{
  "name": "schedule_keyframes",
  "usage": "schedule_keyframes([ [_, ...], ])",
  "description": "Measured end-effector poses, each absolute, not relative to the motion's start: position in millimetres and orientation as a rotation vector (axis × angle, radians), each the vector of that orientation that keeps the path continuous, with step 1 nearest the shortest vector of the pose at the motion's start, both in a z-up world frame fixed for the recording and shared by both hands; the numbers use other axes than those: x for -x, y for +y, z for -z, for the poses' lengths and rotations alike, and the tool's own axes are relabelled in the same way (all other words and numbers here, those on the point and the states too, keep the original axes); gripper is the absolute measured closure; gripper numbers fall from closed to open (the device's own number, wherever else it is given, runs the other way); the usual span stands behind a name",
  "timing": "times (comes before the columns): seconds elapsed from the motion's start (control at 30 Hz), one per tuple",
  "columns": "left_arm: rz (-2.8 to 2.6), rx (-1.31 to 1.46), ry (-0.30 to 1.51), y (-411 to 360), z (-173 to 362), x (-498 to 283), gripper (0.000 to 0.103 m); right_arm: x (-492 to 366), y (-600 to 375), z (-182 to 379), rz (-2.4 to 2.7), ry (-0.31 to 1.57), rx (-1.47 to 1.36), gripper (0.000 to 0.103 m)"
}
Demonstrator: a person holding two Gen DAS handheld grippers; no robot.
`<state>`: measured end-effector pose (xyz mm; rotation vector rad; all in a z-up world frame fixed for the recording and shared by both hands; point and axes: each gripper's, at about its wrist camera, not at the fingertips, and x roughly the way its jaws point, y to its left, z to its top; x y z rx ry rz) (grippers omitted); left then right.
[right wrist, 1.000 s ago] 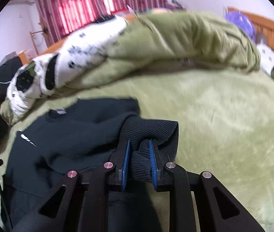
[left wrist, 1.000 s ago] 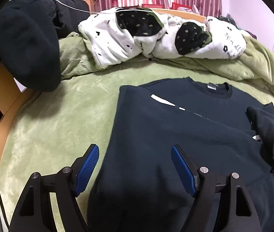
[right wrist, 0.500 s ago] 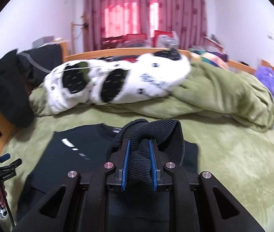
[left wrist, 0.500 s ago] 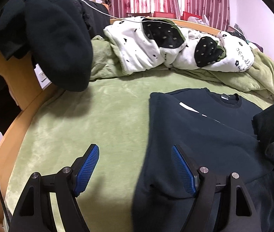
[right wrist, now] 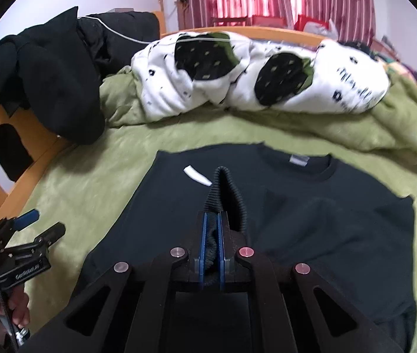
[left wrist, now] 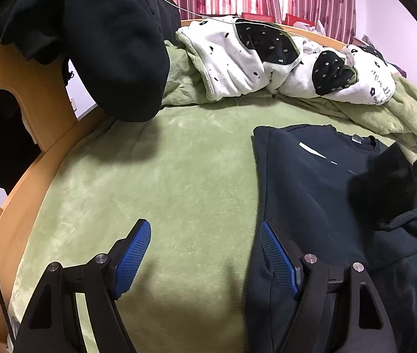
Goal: Fold small clothes
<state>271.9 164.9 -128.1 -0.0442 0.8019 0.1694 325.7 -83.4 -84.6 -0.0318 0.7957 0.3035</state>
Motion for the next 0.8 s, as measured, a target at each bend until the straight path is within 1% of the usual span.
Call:
schedule_keyframes([
  [0.03, -0.165, 0.047, 0.803, 162.9, 128.1, -273.1, 0.028, -322.2, -87.5, 85.2, -0.326, 0.795, 0.021, 0.089],
  [0.1, -0.155, 0.055, 0.806, 157.7, 127.4, -275.7, 0.028, -315.5, -96.1, 82.6, -0.337, 0.779, 0.025, 0.072],
  [0.17, -0.142, 0.062, 0.810, 149.0, 126.0, -279.0, 0.028, -305.8, -111.0, 77.2, -0.316, 0.739, 0.039, 0.066],
  [0.33, -0.096, 0.035, 0.805, 113.8, 125.4, -285.2, 0.028, -297.7, -166.6, 78.2, -0.249, 0.736, 0.019, 0.066],
  [0.47, -0.038, 0.006, 0.820, 83.0, 133.8, -291.5, 0.028, -296.5, -219.8, 97.5, -0.161, 0.789, 0.012, 0.066],
  [0.63, 0.027, -0.016, 0.829, 49.5, 147.3, -300.5, 0.028, -288.0, -281.5, 123.8, -0.103, 0.803, 0.002, 0.066],
  [0.8, 0.041, -0.051, 0.820, 21.9, 159.0, -318.6, 0.039, -284.4, -330.8, 150.0, -0.054, 0.821, -0.052, 0.066],
])
